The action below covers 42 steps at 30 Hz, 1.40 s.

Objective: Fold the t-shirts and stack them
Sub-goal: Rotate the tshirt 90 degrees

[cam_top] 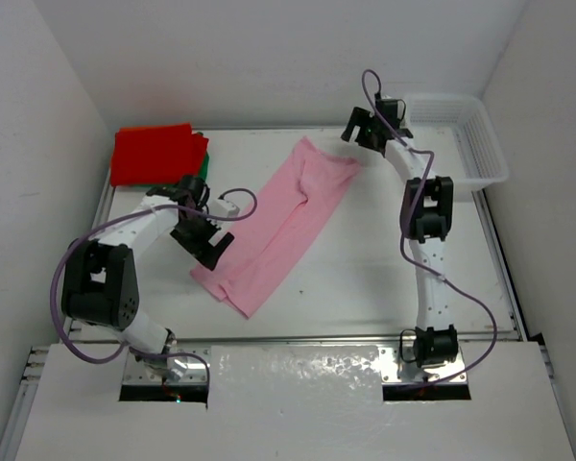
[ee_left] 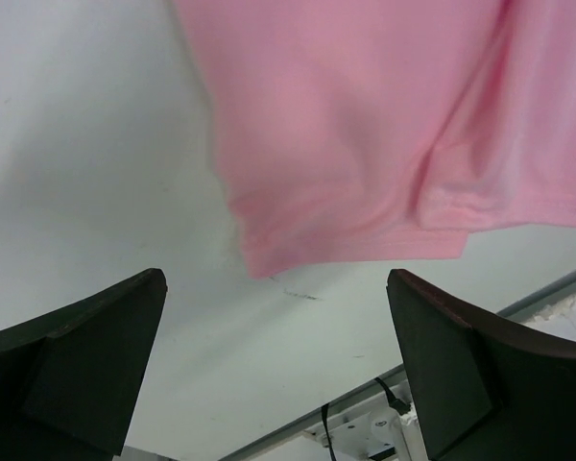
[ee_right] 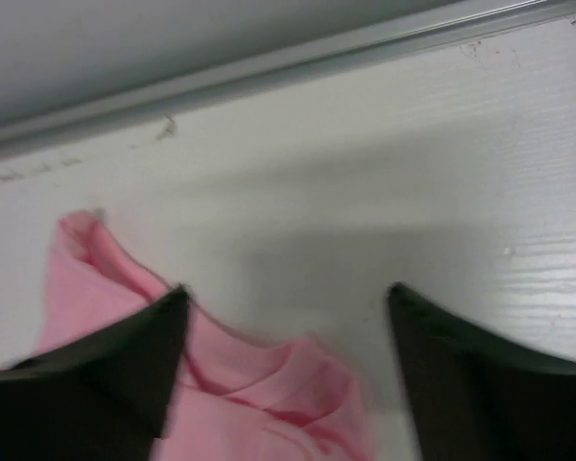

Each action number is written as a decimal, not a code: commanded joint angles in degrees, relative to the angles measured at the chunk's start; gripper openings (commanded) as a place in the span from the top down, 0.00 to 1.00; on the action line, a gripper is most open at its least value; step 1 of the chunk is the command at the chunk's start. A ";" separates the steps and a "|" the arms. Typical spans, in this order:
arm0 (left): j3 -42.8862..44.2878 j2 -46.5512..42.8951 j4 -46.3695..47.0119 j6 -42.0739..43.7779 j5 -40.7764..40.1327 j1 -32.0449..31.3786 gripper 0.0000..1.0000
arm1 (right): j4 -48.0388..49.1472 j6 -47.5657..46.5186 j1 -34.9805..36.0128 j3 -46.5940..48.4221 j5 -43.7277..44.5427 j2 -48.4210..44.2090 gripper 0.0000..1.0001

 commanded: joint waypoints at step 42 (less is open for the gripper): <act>-4.29 -20.30 14.52 -11.83 -11.33 7.65 0.00 | 34.67 79.00 62.59 -89.61 9.39 -41.16 0.36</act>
